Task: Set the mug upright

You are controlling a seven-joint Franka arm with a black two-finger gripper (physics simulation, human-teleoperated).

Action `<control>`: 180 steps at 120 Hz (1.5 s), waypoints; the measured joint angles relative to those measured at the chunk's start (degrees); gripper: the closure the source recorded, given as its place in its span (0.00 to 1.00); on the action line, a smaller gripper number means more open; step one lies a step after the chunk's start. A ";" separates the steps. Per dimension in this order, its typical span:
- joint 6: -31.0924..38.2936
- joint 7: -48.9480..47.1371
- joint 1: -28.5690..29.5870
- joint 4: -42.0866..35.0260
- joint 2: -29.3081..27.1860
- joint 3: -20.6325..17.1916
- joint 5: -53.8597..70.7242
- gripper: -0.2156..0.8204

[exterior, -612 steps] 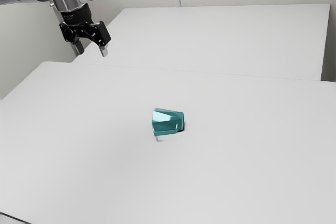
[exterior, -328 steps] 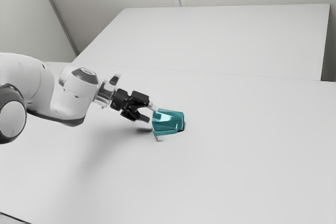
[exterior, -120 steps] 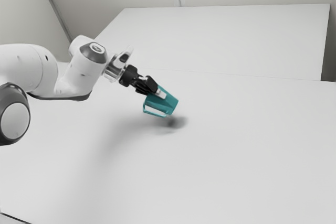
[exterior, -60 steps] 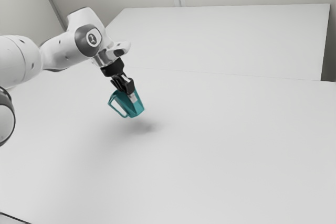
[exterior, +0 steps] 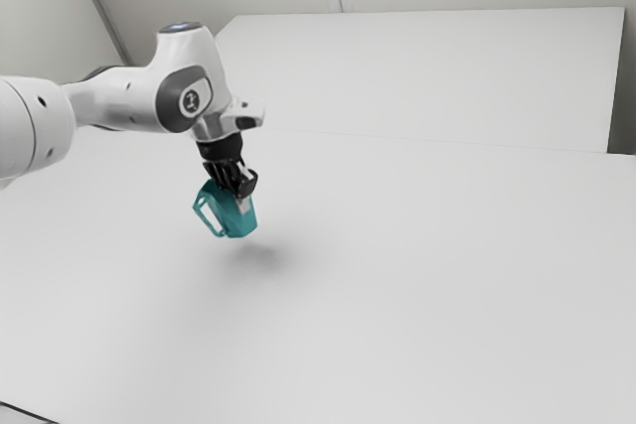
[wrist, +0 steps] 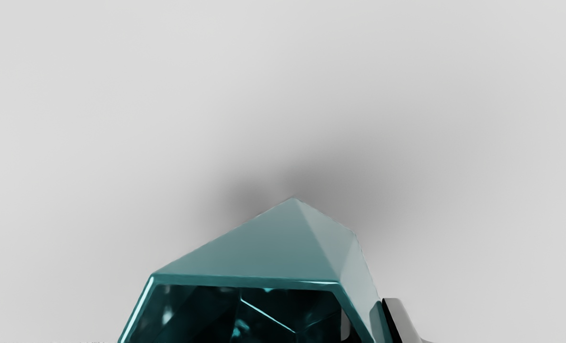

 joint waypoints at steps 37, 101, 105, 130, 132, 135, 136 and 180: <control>4.91 -9.20 0.12 -4.96 -0.20 -1.53 5.44 0.96; 8.51 -20.88 0.00 -6.34 2.69 -2.65 9.65 0.96; 8.62 -21.38 -0.03 -6.33 2.94 -2.67 9.69 0.96; 9.62 -23.95 -0.08 -6.34 4.54 -2.69 9.49 0.87; 9.66 -24.11 -0.08 -6.34 4.57 -2.68 9.43 0.83; 9.69 -24.33 -0.08 -6.35 4.60 -2.69 9.34 0.78; 9.69 -24.40 -0.09 -6.36 4.61 -2.69 9.31 0.76; 1.92 -26.07 -0.04 2.79 2.57 -2.54 7.33 0.31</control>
